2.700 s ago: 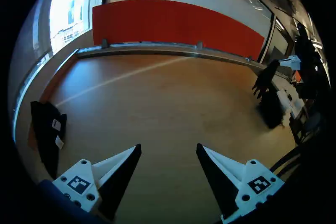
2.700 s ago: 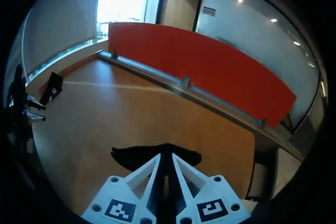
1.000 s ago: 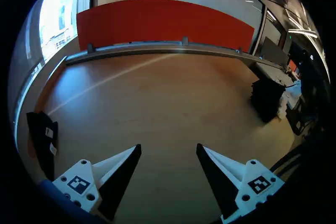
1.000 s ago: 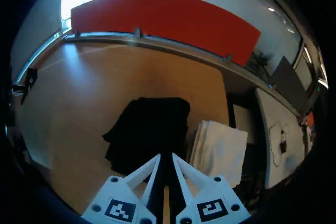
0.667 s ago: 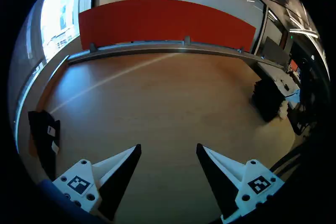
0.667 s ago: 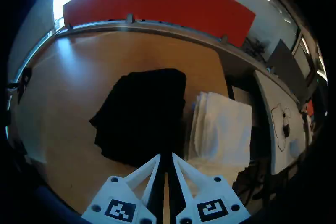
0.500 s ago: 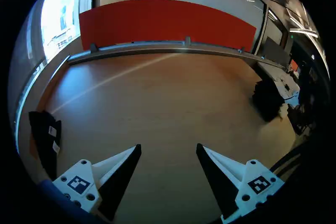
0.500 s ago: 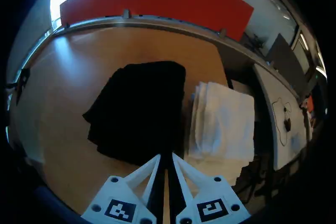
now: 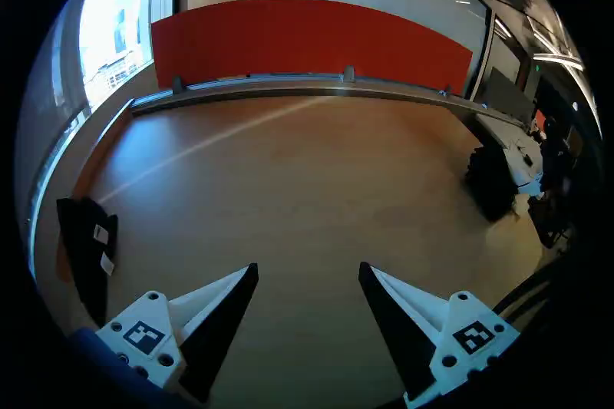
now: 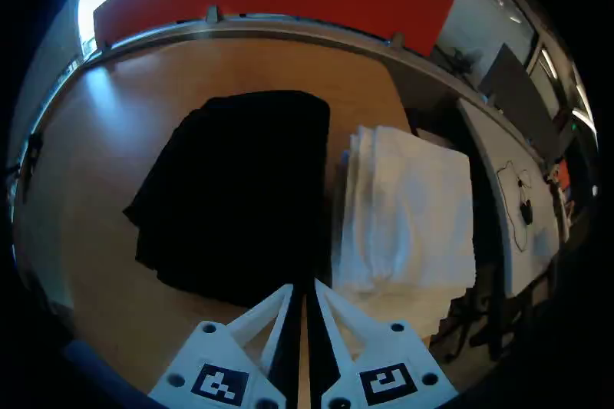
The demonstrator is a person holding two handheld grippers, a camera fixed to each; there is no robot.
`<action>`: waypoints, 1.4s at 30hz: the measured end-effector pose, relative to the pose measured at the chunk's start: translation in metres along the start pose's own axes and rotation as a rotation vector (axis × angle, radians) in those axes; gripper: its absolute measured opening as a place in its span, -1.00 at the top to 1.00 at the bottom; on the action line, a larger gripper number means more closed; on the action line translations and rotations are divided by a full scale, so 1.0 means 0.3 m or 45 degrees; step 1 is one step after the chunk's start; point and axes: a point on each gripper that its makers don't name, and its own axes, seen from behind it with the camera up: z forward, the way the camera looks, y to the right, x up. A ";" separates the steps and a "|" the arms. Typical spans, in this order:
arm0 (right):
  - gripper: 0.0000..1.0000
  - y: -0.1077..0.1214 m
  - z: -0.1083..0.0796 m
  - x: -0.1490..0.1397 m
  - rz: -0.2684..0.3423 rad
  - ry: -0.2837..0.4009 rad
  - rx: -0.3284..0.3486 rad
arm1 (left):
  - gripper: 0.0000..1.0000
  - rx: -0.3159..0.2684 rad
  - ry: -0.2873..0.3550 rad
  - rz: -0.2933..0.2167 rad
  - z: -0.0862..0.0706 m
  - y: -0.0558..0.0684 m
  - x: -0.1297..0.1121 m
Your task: Fold towel
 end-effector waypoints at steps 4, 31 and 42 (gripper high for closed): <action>0.92 0.003 0.005 -0.001 0.002 -0.006 -0.009 | -0.95 0.005 -0.003 -0.004 -0.002 -0.007 -0.006; -0.40 -0.013 -0.140 0.060 0.030 0.171 -0.044 | -0.95 -0.007 0.020 -0.013 -0.003 -0.030 0.009; -0.91 -0.073 -0.212 0.151 0.063 0.330 -0.051 | -0.95 -0.012 0.059 -0.032 -0.004 -0.056 0.035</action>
